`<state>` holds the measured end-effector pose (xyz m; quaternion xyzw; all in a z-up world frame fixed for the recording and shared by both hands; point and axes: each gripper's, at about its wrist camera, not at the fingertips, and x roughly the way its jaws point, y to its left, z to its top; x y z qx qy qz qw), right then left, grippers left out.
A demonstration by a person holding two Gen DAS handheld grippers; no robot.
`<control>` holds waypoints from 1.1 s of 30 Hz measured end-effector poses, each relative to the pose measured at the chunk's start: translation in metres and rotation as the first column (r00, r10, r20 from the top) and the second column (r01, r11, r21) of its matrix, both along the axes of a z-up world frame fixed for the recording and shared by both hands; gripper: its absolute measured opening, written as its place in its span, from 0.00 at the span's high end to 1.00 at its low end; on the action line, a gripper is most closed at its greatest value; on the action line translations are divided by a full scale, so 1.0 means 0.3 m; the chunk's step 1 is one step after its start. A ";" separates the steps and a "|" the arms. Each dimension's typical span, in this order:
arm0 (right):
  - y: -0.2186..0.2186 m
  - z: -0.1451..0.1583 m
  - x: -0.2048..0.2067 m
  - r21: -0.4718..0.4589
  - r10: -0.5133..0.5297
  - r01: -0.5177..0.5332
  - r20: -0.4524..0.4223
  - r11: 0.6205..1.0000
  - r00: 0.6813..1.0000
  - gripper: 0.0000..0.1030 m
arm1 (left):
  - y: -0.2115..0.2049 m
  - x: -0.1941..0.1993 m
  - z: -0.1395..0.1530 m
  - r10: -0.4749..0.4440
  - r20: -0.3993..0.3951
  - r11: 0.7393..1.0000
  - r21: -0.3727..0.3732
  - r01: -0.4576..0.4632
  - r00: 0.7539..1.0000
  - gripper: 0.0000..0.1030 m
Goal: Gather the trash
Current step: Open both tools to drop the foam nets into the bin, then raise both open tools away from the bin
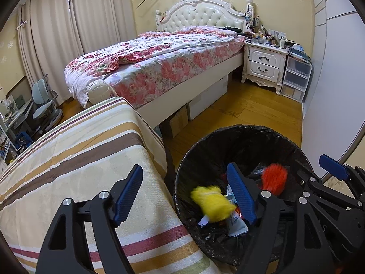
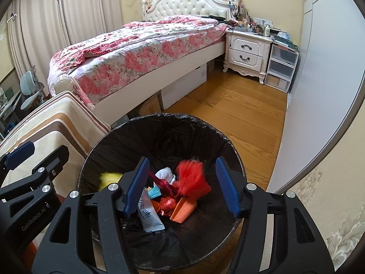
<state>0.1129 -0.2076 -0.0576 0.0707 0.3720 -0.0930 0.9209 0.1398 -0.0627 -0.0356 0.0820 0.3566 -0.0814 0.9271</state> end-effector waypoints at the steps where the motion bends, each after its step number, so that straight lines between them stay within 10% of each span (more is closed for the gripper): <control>1: -0.002 0.001 -0.003 -0.001 -0.004 0.004 0.001 1.000 1.000 0.39 | 0.003 0.000 0.001 0.002 0.000 1.000 -0.003 -0.002 1.000 0.27; 33: 0.091 0.084 -0.160 -0.028 -0.028 0.029 0.036 0.999 0.999 0.19 | 0.152 -0.157 0.085 0.047 0.058 0.998 -0.054 -0.043 0.997 0.22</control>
